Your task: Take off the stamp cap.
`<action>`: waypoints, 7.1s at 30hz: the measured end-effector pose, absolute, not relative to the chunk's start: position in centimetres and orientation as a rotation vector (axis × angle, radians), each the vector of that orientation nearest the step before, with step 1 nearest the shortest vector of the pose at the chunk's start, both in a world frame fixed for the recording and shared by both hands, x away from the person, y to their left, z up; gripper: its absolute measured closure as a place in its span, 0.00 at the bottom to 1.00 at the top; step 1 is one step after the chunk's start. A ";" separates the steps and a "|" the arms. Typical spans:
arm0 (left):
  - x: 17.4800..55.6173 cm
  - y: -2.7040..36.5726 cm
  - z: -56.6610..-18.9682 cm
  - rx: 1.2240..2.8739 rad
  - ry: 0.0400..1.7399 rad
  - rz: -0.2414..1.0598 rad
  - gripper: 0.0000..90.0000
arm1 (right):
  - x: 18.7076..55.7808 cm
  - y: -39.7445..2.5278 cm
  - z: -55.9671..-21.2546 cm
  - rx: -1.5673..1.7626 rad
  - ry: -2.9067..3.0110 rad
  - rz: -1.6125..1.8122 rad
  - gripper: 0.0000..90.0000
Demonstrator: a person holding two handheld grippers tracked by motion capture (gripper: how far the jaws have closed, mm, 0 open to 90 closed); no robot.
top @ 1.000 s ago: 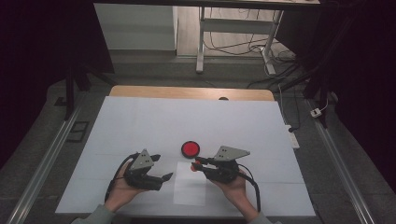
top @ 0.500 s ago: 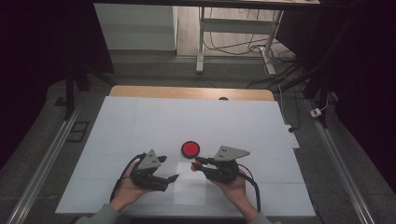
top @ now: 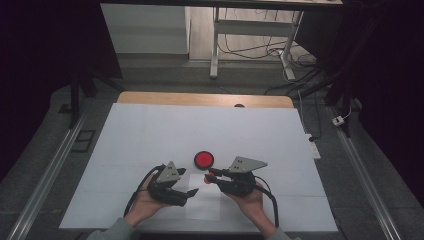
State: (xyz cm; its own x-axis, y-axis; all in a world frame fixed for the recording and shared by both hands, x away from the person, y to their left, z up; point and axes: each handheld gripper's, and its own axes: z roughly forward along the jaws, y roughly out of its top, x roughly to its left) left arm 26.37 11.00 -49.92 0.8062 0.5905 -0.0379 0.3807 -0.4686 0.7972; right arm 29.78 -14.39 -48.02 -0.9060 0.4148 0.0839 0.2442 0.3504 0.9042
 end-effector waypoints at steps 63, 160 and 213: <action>27.6 6.6 -50.6 2.140 0.649 0.340 0.51 | 29.8 -14.1 -48.1 0.592 2.454 1.598 0.80; 27.4 6.7 -50.6 2.197 0.556 0.371 0.73 | 29.3 -13.8 -48.1 0.606 2.430 1.597 0.81; 26.9 12.7 -49.8 2.092 0.703 0.380 0.72 | 30.0 -16.8 -46.5 0.707 2.280 1.699 0.81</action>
